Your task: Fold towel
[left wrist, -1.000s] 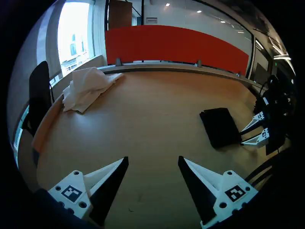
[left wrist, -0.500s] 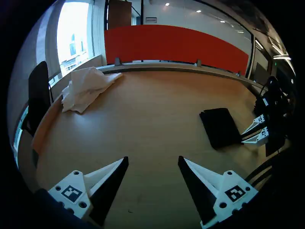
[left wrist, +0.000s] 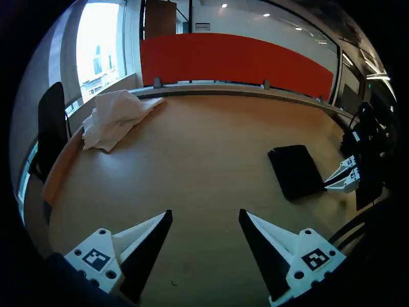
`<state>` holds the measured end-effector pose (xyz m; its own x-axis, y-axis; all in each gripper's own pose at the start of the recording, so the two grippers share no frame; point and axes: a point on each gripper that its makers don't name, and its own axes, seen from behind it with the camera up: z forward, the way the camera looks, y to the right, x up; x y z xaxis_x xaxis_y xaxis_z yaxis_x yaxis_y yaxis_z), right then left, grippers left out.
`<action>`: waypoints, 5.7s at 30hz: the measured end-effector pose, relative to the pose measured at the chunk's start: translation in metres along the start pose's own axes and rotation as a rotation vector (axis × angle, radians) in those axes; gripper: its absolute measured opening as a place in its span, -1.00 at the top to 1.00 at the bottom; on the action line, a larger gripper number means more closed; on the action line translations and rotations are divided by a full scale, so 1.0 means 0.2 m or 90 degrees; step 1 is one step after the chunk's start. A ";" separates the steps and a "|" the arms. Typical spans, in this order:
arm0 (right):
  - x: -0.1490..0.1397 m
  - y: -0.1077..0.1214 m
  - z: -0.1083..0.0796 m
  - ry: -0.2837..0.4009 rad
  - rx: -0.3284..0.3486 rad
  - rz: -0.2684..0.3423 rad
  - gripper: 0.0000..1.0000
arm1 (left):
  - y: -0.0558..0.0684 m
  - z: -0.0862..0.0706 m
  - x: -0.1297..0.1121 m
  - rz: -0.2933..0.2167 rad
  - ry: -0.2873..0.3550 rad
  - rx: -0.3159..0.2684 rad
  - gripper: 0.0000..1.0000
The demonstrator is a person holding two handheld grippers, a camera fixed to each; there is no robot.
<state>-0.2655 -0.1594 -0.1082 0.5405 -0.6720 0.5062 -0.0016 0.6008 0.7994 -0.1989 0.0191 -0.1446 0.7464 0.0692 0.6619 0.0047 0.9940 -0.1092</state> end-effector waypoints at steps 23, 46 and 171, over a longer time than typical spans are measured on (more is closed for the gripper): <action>0.47 0.13 -0.22 0.075 -0.039 -0.045 0.90 | 0.02 0.00 0.03 -0.002 0.013 -0.013 -0.93; 1.00 0.33 -0.61 0.185 -0.098 -0.090 0.90 | 0.03 -0.02 0.18 0.004 0.049 -0.022 -0.93; -1.03 1.43 -1.51 0.021 -0.399 0.406 0.92 | 0.30 -0.01 0.26 0.089 0.018 -0.048 -0.93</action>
<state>-0.1227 0.2808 -0.0814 0.6182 -0.1219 0.7765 0.1445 0.9887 0.0402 -0.1586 0.0821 -0.1184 0.7614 0.2026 0.6159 -0.0507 0.9656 -0.2550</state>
